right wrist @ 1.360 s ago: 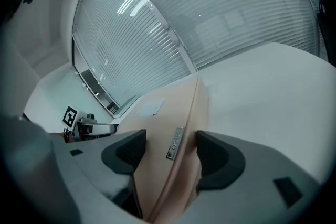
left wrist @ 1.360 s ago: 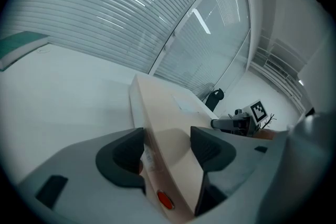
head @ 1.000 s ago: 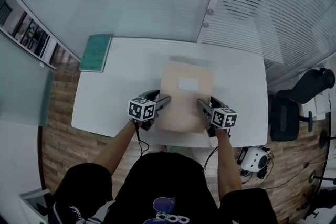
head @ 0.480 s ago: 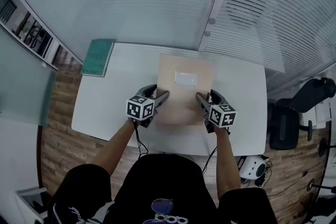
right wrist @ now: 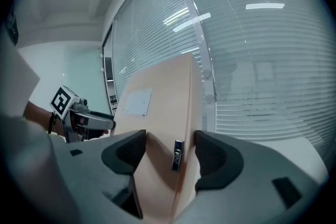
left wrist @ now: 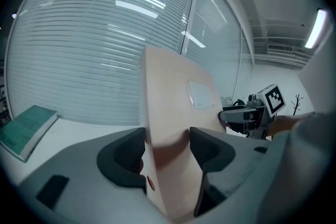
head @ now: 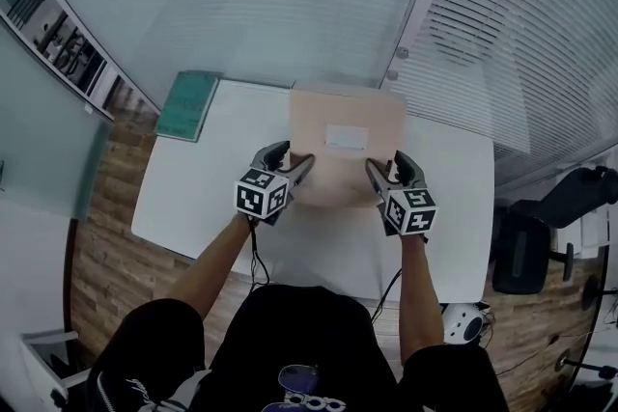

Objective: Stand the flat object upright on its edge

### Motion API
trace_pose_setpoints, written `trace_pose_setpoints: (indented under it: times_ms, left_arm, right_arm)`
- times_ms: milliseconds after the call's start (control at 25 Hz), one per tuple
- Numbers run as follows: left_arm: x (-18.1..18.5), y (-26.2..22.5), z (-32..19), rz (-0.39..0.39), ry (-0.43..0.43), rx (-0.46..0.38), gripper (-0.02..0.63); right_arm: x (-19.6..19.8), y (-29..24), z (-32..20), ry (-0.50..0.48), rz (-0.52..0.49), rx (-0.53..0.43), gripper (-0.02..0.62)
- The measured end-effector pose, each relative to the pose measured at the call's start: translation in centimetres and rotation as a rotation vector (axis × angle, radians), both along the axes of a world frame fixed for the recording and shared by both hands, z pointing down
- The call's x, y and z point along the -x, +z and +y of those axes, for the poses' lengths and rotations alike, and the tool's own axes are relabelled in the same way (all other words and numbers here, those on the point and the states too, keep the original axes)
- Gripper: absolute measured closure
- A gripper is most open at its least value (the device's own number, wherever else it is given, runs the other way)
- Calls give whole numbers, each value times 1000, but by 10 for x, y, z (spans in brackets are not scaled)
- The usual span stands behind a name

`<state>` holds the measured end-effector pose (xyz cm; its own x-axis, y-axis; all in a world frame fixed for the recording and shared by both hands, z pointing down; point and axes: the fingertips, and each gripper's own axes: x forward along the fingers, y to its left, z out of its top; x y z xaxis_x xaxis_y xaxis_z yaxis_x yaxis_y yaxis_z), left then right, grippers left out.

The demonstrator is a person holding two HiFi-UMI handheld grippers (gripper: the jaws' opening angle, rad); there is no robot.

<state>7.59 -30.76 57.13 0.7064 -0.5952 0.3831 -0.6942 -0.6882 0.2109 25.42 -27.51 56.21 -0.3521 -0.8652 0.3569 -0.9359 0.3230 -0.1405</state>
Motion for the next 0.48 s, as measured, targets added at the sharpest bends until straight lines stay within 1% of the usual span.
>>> trace_pose_setpoints:
  times_ms: [200, 480]
  left_arm:
    - [-2, -20, -15, -45, -19, -98, 327]
    - [-4, -38, -30, -64, -54, -184, 334]
  right_arm:
    - [-3, -15, -13, 2, 49, -69, 293]
    - [-5, -34, -29, 13, 97, -140, 296]
